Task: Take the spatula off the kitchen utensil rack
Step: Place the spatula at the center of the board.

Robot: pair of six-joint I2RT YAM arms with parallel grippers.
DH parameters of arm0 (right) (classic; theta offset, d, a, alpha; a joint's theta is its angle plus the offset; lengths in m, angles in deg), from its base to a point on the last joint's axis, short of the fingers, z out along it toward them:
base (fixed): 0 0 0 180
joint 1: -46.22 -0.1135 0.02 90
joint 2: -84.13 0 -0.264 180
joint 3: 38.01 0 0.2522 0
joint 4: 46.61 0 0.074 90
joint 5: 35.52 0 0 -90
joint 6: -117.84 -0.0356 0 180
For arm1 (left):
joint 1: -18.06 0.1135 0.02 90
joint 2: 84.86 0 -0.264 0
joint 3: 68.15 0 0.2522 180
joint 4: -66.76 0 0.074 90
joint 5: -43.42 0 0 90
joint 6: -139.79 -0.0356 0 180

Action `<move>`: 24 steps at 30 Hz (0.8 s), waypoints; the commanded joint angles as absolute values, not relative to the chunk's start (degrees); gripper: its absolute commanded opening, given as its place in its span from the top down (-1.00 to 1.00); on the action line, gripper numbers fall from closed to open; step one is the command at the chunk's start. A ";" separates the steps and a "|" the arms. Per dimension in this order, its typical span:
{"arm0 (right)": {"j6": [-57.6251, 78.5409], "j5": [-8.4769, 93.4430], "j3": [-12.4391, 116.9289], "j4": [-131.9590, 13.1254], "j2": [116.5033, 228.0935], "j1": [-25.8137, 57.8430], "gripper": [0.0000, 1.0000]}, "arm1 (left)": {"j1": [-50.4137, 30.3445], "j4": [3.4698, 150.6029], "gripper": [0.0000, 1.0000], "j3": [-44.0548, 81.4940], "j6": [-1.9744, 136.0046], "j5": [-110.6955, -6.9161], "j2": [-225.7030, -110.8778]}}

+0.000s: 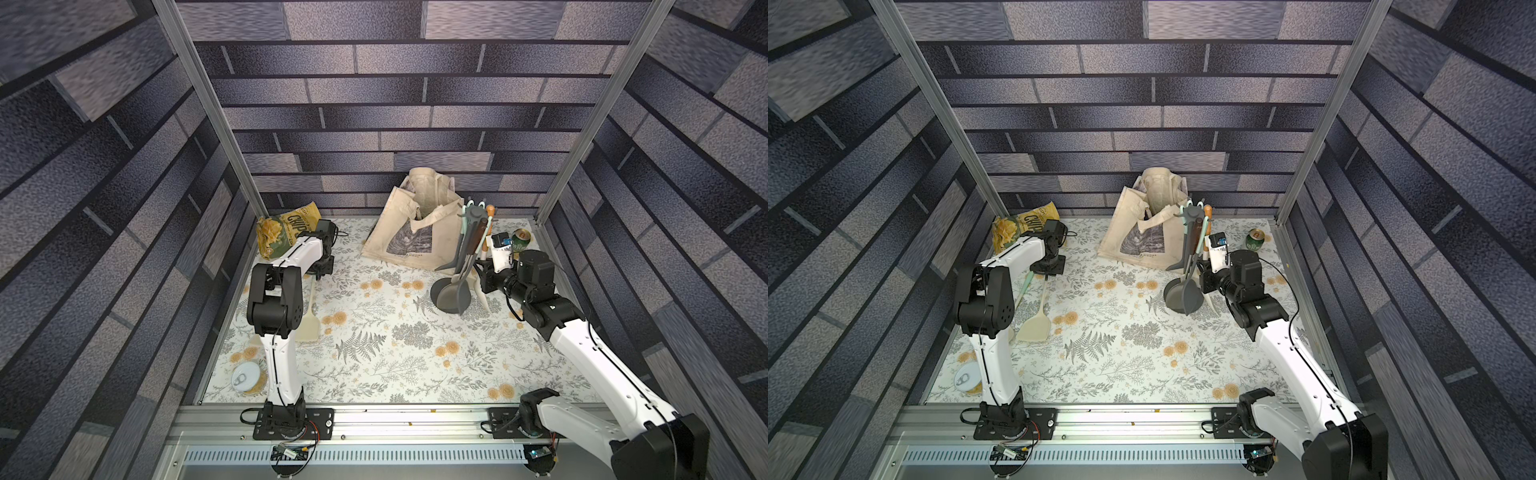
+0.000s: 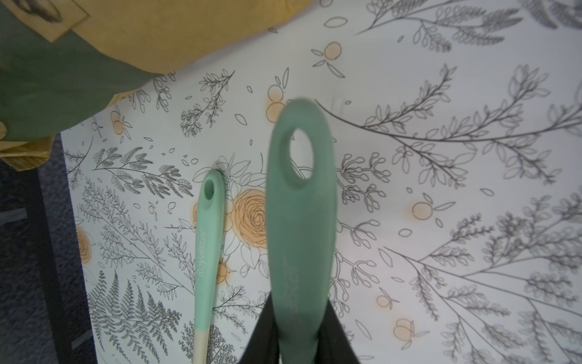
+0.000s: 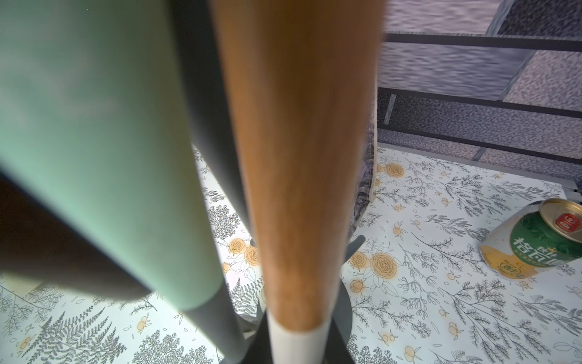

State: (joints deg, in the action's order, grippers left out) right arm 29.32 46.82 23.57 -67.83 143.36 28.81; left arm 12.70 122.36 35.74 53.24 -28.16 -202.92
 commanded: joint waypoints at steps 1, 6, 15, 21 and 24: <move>29.86 47.09 22.91 -71.62 142.93 28.20 0.81 | 13.32 124.90 0.96 37.11 54.01 -27.99 -204.25; 29.85 46.80 22.87 -71.53 143.11 28.25 0.81 | 13.44 124.72 0.91 36.58 53.89 -27.95 -204.88; 29.85 46.70 22.96 -71.64 142.85 28.23 0.81 | 14.89 125.03 0.84 36.16 56.70 -28.37 -206.65; 29.83 46.66 23.09 -71.62 142.85 28.21 0.81 | 14.90 123.85 0.69 35.88 56.66 -28.15 -206.41; 29.84 46.78 23.08 -71.71 142.94 28.23 0.81 | 14.90 124.10 0.61 36.40 56.50 -27.97 -206.91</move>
State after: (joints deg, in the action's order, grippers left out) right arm 29.41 46.97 23.57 -67.85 143.33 28.81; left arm 14.80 122.52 35.79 55.45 -28.34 -206.11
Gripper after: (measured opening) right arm 0.175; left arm 0.200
